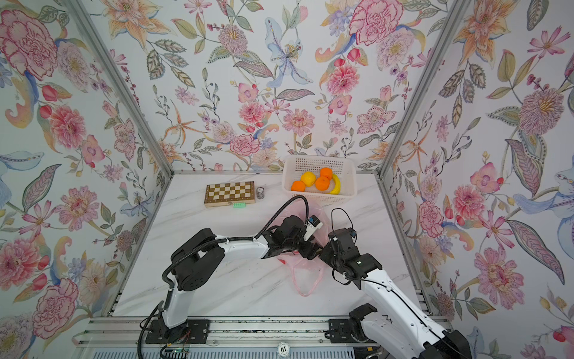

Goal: Untie the knot of the plastic bag and take out the fruit
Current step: Pick up the fruit from the plastic bag.

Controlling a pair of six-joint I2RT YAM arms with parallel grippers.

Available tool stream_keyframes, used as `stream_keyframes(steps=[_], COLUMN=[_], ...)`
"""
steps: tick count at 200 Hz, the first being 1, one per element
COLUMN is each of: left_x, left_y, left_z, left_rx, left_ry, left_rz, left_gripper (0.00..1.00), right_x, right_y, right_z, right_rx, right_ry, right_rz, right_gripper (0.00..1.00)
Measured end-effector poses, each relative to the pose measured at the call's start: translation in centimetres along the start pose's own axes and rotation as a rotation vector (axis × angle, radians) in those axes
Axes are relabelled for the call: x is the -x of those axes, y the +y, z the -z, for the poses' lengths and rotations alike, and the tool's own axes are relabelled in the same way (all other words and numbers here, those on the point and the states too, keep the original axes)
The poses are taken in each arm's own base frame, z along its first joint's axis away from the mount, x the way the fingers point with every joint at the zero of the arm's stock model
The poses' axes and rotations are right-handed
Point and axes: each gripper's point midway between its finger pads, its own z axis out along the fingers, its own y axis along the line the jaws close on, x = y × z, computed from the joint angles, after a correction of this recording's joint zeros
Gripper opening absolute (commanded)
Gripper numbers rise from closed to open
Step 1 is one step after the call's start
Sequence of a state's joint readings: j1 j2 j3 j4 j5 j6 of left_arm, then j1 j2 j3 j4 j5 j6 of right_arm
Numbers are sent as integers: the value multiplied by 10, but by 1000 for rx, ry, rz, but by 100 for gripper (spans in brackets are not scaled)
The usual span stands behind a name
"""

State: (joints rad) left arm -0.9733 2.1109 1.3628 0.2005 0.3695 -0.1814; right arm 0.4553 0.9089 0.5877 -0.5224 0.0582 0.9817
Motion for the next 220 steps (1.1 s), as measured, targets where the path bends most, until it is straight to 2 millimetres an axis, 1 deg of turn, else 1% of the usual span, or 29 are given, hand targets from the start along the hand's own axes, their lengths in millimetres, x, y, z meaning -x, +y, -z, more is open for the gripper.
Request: stream_keyframes(steps=[27,33,40,49,74,85,98,108,137,169,194,220], left_x=[-11,-11,-10,-8,-14,-19,-25,-26,-26,-28,-33,-27], left_y=[3,2,2,3,7,9,12,13,12,11,8,3], left_z=[-9,-10,-12,-14,-24,-26,-27,-27,-27,-25,-11,9], left_rx=[-3,-4,-6,-3,5,12,24,27,22,4,-17,-49], left_ry=[50,54,61,68,114,133,156,160,159,147,134,88], left_rz=[13,12,10,5,-7,-9,-13,-21,-32,-34,-25,-26], left_gripper=[84,87,93,98,98,96,90,84,75,71,70,68], right_x=[0,0,-1,-2,-3,-3,-3,-3,-2,-1,-1,0], right_y=[-3,-4,-5,-7,-8,-9,-9,-9,-10,-11,-14,-17], right_z=[3,3,3,2,2,2,2,2,2,2,0,-2], right_rx=[-3,-4,-8,-12,-17,-18,-20,-21,-26,-31,-39,-48], right_ry=[-10,-10,-10,-8,-4,-4,-3,-3,-8,-14,-15,-15], right_rz=[-11,-14,-15,-18,-20,-20,-20,-20,-20,-23,-33,-40], right_gripper=[8,8,8,8,8,8,8,7,8,11,11,12])
